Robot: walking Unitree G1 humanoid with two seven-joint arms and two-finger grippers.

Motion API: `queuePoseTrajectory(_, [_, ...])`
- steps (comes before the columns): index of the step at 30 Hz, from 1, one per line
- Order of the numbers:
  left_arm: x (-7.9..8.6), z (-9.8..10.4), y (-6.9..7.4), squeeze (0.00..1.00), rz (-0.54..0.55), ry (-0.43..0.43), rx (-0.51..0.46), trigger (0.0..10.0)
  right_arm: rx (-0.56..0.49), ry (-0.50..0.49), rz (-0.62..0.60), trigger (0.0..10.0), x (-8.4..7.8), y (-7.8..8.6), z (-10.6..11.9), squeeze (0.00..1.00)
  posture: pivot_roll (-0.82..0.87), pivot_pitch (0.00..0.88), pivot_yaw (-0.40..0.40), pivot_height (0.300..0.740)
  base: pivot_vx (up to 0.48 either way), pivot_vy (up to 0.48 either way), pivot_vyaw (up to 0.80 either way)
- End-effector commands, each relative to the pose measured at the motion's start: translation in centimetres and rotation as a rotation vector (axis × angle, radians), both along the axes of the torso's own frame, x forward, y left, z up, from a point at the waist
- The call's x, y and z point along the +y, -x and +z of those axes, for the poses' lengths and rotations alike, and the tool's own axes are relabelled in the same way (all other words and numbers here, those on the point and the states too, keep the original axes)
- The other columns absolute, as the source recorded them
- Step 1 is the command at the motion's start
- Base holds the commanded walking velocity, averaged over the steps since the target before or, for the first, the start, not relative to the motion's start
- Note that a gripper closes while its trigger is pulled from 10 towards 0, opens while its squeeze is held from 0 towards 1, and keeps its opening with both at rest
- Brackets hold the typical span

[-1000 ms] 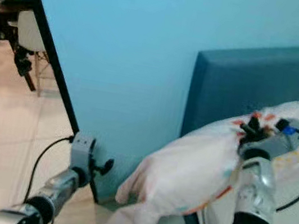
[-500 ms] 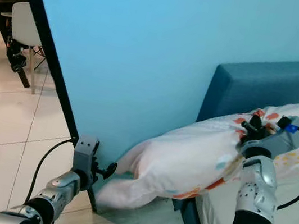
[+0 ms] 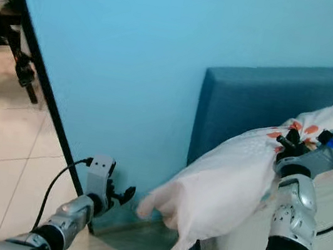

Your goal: Clean up the room

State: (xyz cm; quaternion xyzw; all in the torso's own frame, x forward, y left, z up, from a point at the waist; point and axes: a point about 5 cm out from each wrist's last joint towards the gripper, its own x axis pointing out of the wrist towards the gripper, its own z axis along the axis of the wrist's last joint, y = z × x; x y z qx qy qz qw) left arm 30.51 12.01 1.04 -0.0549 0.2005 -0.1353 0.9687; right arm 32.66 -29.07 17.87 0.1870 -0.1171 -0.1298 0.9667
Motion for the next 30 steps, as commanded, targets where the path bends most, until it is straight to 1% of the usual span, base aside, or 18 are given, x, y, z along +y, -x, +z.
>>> queuePoseTrajectory(1, [0.8,0.1,-0.2,0.0,0.05,-0.017,0.006,10.0,-0.093,0.03,0.007,10.0,0.2,-0.2,2.2,0.0,-0.02,0.0,-0.004,0.724,0.0,0.0,0.0])
queuePoseTrajectory(6, [1.2,0.0,-0.2,0.0,0.076,-0.019,0.012,10.0,-0.072,0.023,0.014,10.0,0.3,-0.3,1.6,0.0,-0.02,0.0,-0.006,0.724,0.0,0.0,0.0])
queuePoseTrajectory(9, [1.8,0.0,-0.2,0.0,0.088,-0.031,0.007,10.0,-0.045,0.009,0.037,10.0,0.7,-0.5,0.9,0.0,-0.01,0.0,-0.009,0.724,0.0,0.0,0.0])
queuePoseTrajectory(15, [2.2,0.0,-0.1,0.0,0.097,-0.039,-0.004,10.0,-0.036,-0.001,0.06,10.0,1.2,-0.7,0.5,0.0,-0.01,0.0,-0.009,0.724,0.0,0.0,0.0])
queuePoseTrajectory(17, [2.6,0.0,-0.1,0.0,0.104,-0.074,-0.008,10.0,-0.028,-0.017,0.076,10.0,1.5,-0.9,0.0,0.0,-0.01,0.0,-0.005,0.724,0.304,0.0,0.0])
queuePoseTrajectory(21, [3.0,-0.1,-0.1,0.0,0.126,-0.086,0.0,10.0,-0.024,-0.043,0.078,10.0,1.4,-1.2,-0.3,0.0,-0.01,0.0,-0.002,0.724,0.33,0.0,0.0])
queuePoseTrajectory(24, [3.1,-0.1,0.0,0.0,0.136,-0.08,0.001,10.0,-0.023,-0.05,0.076,10.0,1.2,-1.3,-0.3,0.0,-0.01,0.0,-0.002,0.724,0.0,0.0,0.0])
queuePoseTrajectory(26, [3.3,-0.2,0.0,0.0,0.147,-0.077,0.004,10.0,-0.031,-0.058,0.07,10.0,0.8,-1.5,0.1,0.0,0.0,0.0,-0.003,0.724,0.0,0.0,0.0])
queuePoseTrajectory(30, [3.5,-0.3,0.1,0.0,0.15,-0.069,0.008,10.0,-0.038,-0.061,0.072,10.0,0.9,-1.7,0.3,0.0,0.01,0.0,-0.004,0.724,0.0,0.0,0.0])
